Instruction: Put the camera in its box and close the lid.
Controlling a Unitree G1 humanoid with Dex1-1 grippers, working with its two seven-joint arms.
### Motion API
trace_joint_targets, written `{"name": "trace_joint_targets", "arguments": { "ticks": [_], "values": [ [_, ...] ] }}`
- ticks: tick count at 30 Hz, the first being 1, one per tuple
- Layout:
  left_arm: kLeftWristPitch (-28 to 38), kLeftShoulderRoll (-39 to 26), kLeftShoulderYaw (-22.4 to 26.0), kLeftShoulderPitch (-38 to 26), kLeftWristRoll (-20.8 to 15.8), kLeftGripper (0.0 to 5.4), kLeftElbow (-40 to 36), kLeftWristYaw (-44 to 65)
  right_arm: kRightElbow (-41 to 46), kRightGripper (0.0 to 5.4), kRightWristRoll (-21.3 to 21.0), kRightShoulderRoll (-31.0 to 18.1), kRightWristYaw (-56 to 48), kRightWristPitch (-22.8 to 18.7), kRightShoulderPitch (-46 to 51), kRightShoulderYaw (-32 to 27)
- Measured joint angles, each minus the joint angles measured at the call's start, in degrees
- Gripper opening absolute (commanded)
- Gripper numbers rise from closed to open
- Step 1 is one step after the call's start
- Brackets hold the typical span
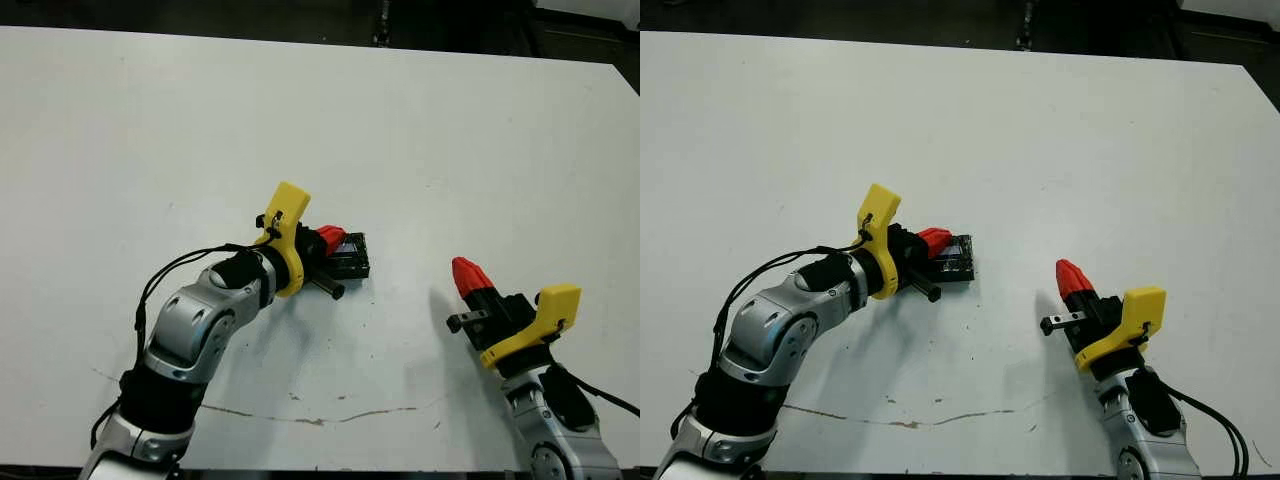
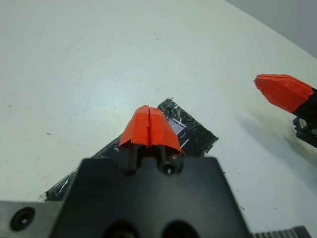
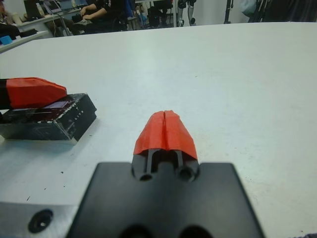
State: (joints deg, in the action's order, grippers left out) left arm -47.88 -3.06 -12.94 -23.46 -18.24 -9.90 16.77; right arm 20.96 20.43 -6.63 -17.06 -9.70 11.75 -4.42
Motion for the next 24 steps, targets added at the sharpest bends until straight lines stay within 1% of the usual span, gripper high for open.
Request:
{"name": "trace_joint_targets", "arguments": {
  "ticks": [5, 11, 18, 24],
  "values": [
    [0.6, 1.1, -0.9, -1.3, 1.4, 0.02, 2.0, -0.8, 0.0, 0.00, 0.0, 0.0, 0.0, 0.0, 0.0, 0.0],
    [3.9, 2.0, -2.8, -2.4, 3.3, 0.02, 5.2, -0.7, 0.0, 0.00, 0.4, 0.0, 0.0, 0.0, 0.1, -0.1],
    [3.3, 4.8, -3.5, -4.5, 5.2, 0.02, 8.7, -2.0, -0.2, 0.00, 0.9, 0.0, 0.0, 0.0, 0.1, -0.2],
    [4.4, 4.6, -4.0, -4.1, 6.1, 0.02, 9.1, -1.3, -0.5, 0.00, 1.0, 0.0, -0.2, 0.0, 0.1, -0.2]
  ]
}}
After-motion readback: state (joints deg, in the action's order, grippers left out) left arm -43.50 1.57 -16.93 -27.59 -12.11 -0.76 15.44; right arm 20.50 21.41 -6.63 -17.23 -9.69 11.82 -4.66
